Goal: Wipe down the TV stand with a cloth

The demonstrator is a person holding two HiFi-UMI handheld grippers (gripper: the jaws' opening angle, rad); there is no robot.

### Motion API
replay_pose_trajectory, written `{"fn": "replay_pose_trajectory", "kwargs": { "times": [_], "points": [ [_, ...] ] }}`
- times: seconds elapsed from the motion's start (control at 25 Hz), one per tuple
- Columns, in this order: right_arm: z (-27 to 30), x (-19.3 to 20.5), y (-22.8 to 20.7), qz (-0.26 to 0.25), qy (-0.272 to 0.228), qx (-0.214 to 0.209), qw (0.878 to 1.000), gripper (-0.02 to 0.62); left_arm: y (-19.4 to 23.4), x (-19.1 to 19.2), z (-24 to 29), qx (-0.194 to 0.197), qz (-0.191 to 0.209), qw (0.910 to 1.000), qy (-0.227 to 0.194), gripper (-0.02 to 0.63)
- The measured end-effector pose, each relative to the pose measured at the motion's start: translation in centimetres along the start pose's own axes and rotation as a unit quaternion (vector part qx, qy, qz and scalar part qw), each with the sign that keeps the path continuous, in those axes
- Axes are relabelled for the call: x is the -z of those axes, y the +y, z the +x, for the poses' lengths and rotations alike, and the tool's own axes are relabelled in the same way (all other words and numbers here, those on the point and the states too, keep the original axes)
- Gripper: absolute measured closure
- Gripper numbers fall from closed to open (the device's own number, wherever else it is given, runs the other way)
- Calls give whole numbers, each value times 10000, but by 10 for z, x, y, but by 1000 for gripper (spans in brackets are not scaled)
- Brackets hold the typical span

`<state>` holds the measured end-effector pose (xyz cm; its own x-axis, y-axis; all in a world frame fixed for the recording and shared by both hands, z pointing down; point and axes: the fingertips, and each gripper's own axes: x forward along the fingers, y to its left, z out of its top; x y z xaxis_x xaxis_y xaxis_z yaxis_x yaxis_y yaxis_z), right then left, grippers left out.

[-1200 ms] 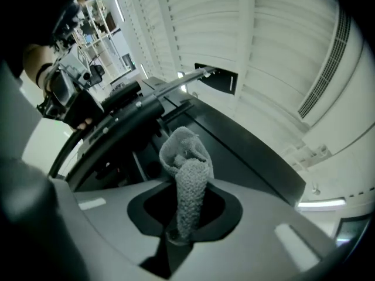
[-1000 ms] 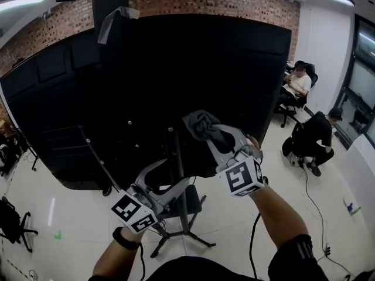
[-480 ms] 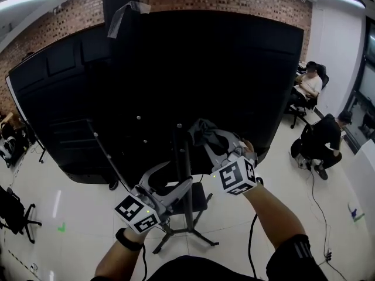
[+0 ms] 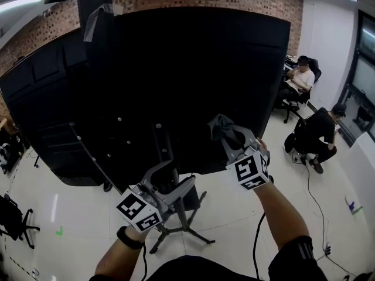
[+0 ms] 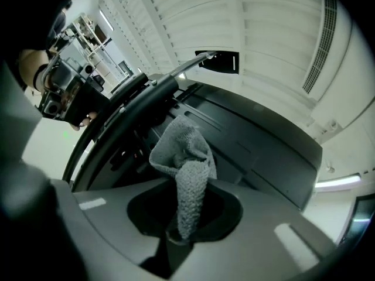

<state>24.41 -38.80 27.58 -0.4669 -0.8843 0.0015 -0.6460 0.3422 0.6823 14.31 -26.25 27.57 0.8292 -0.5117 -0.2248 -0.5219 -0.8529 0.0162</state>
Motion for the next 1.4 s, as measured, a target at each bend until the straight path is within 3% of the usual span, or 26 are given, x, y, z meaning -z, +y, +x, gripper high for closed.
{"fn": "replay_pose_trajectory", "kwargs": {
  "times": [0.28,0.48,0.84,1.2,1.4],
  "points": [
    [-14,20,-27,273,101,188,9994,546,-13,3,11,59,23,10000,8,318],
    [-24,-11,-20,281,-258,153,9992,546,-12,-3,3,46,102,9999,-38,318],
    [-26,-144,47,-356,-1092,-285,9930,546,13,-28,-61,-254,357,9990,-119,318],
    [16,-281,154,-775,-1761,-755,9784,546,70,-73,-180,-878,543,9940,-351,318],
    [46,-348,222,-1336,-1892,-879,9688,546,100,-94,-250,-1156,610,9906,-405,319]
  ]
}}
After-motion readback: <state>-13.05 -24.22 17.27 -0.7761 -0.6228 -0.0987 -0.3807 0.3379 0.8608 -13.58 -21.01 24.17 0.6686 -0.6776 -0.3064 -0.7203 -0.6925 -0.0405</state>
